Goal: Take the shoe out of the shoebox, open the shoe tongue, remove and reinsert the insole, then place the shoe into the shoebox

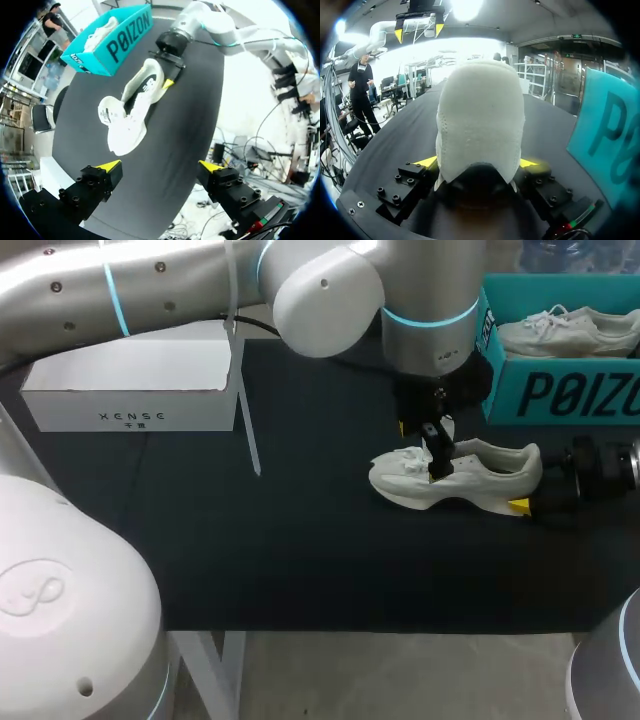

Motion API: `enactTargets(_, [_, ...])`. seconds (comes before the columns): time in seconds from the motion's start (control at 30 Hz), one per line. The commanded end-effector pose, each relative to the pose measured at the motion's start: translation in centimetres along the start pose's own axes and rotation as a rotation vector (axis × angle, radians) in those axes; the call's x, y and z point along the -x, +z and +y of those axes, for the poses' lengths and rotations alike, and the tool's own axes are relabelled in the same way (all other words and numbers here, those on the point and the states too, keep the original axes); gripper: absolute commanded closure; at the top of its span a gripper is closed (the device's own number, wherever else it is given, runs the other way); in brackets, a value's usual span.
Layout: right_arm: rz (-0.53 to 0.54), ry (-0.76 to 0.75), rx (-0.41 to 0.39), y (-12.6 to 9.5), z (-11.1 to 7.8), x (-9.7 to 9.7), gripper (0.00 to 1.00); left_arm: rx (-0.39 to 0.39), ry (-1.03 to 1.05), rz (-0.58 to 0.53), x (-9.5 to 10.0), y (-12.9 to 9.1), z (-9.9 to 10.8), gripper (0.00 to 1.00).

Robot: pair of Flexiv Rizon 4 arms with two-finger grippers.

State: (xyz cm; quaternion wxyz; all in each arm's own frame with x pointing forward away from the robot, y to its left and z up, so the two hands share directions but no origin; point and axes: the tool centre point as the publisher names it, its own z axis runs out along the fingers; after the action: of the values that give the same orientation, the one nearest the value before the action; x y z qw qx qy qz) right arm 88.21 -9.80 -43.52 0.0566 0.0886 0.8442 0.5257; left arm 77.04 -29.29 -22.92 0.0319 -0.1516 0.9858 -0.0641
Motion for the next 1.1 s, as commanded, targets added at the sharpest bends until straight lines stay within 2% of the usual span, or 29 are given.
enactTargets(0.03, [-0.001, 0.002, -0.003, 0.8, -1.1, -0.2, 1.00, -0.018, 1.013, -0.006, -0.3, 0.2, 1.3, 0.00])
enactTargets(0.17, [-0.001, 0.002, -0.003, 0.8, -1.1, -0.2, 1.00, 0.032, 1.032, -0.032, 0.0, 0.7, 0.7, 0.00])
enactTargets(0.23, [-0.001, 0.002, -0.003, 0.8, -1.1, -0.2, 1.00, 0.019, 1.003, 0.000, 0.3, 0.6, 0.2, 0.00])
enactTargets(0.5, [-0.001, 0.002, -0.003, 0.8, -1.1, -0.2, 1.00, 0.022, 0.847, 0.017, 2.1, -0.4, -0.5, 0.00])
enactTargets(0.53, [-0.001, 0.002, -0.003, 0.8, -1.1, -0.2, 1.00, 0.039, 0.820, 0.003, 2.4, -0.5, -0.5, 0.82])
enactTargets(0.57, [-0.001, 0.002, -0.003, 0.8, -1.1, -0.2, 1.00, 0.056, 0.789, -0.009, 2.7, -0.6, -0.5, 1.00])
enactTargets(0.8, [-0.001, 0.002, -0.003, 0.8, -1.1, -0.2, 1.00, 0.132, 0.572, -0.049, 4.8, -1.9, 0.3, 1.00])
enactTargets(0.97, [-0.001, 0.002, -0.003, 0.8, -1.1, -0.2, 1.00, 0.103, 0.489, 0.008, 5.5, -2.8, 1.5, 1.00])
enactTargets(1.1, [-0.001, 0.002, -0.003, 0.8, -1.1, -0.2, 1.00, 0.082, 0.522, 0.028, 5.3, -3.0, 1.0, 1.00])
